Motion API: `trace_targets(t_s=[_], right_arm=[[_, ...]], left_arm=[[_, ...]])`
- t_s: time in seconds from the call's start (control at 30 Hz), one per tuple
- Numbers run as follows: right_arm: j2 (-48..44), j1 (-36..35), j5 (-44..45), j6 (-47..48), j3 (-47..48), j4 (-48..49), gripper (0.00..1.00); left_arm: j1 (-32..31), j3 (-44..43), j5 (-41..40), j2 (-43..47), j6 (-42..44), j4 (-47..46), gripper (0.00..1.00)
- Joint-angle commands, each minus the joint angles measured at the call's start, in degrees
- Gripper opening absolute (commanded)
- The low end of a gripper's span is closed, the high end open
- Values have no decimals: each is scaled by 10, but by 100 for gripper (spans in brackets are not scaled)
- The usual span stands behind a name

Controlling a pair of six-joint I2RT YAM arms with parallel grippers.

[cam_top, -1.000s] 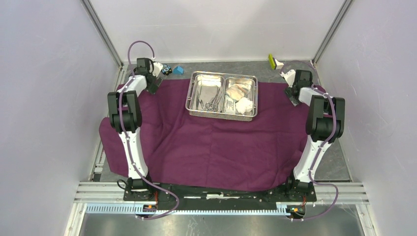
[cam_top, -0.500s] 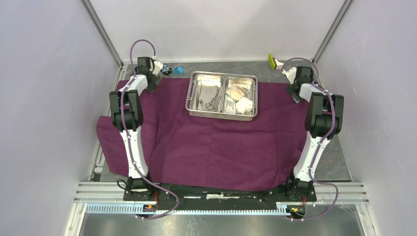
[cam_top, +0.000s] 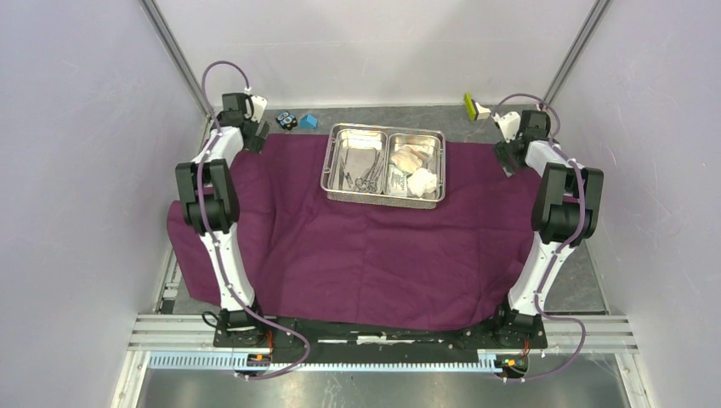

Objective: Open and lay out the surgical kit
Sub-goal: Open the surgical kit at the center of the board.

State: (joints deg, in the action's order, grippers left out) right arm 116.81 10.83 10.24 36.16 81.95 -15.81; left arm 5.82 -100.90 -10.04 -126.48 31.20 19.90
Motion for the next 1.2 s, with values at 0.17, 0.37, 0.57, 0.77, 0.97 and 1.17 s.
trace_targets(t_s=[0.17,0.37,0.57,0.77,0.97,1.17], right_arm=[[57,10,-97,-185,148,-42,90],[128,14,-101,-249,220,-59,90],[163,24,-101,-269,236,-66,90],[178,38,-129,-273,223,-69,85],[183,56,-161,-280,201,-66,68],[190,71,-184,-283,195,-66,51]], left_arm=[[-2,45,112,114,-135,-33,99],[-4,84,147,138,-157,-46,99],[-5,105,165,150,-164,-57,99],[-5,108,183,153,-174,-59,99],[-10,114,189,160,-173,-61,99],[-12,121,194,172,-176,-64,99]])
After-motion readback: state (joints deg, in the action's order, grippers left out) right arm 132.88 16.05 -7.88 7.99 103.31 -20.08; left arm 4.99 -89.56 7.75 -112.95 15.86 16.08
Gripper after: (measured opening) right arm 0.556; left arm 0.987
